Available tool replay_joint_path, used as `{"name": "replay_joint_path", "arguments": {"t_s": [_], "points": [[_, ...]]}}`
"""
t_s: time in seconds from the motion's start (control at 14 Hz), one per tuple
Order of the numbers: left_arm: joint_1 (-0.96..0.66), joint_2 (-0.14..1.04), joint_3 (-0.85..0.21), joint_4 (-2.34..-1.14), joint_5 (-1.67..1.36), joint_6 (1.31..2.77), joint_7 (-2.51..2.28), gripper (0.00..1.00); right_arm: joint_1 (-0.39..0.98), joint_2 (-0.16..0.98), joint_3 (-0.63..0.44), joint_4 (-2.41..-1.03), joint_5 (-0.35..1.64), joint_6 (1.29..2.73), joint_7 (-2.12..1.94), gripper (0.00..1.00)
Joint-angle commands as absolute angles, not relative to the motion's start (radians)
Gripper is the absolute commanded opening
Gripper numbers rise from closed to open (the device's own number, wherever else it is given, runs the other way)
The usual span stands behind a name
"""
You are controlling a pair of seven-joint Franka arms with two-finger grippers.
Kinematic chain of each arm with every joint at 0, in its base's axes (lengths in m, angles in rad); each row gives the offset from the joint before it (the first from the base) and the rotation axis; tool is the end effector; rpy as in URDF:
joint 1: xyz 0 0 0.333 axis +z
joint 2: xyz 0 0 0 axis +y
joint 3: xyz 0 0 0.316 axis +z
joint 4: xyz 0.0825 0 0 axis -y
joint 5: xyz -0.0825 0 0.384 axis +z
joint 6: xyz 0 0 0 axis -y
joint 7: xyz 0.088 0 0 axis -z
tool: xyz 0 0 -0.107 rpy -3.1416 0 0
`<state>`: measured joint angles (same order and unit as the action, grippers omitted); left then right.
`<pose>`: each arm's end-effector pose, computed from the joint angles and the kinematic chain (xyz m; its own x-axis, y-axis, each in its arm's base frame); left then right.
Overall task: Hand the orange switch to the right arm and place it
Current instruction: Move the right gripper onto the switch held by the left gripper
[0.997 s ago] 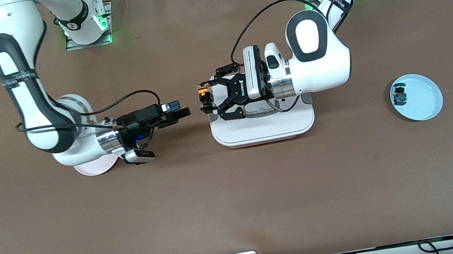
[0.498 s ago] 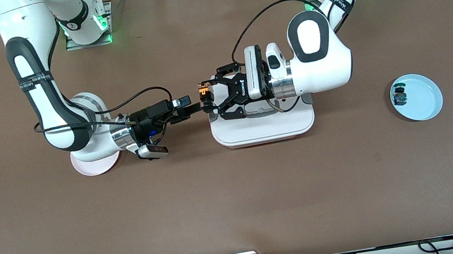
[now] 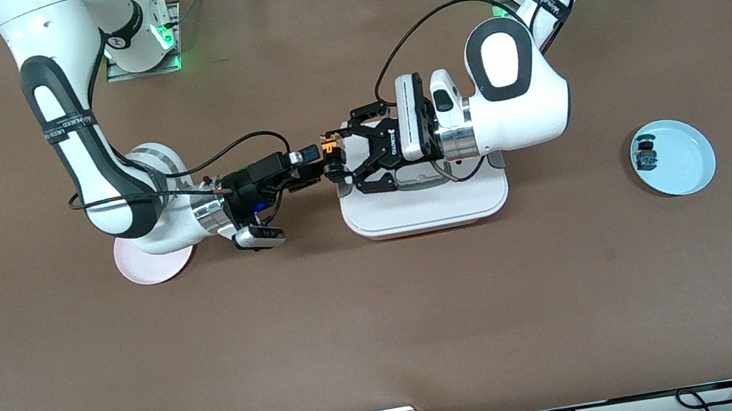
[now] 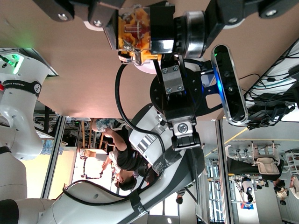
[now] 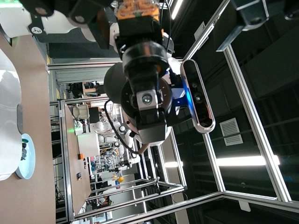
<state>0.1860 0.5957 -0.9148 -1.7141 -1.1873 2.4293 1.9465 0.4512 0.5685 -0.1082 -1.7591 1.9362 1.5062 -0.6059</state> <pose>0.5687 -0.3878 0.3916 0.0280 -0.2666 0.9634 -0.9980 0.0469 0.0420 0.5827 0.3309 0.3205 0.9700 0.1909 -0.1509 -0.1920 0.2193 -0.9566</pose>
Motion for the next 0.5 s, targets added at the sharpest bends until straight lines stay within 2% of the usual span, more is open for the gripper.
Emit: {"name": "replay_joint_path", "arguments": {"t_s": [0.0, 0.07, 0.43], "points": [[0.198, 0.586, -0.922, -1.72, -1.23, 2.416, 1.982, 0.0, 0.453, 0.561, -0.106, -1.764, 1.954, 1.525, -0.623, 0.94], [0.198, 0.586, -0.923, -1.72, -1.23, 2.416, 1.982, 0.0, 0.454, 0.56, -0.106, -1.764, 1.953, 1.526, -0.623, 0.93], [0.196, 0.586, -0.922, -1.72, -1.23, 2.416, 1.982, 0.0, 0.453, 0.56, -0.106, -1.764, 1.953, 1.523, -0.624, 0.78]]}}
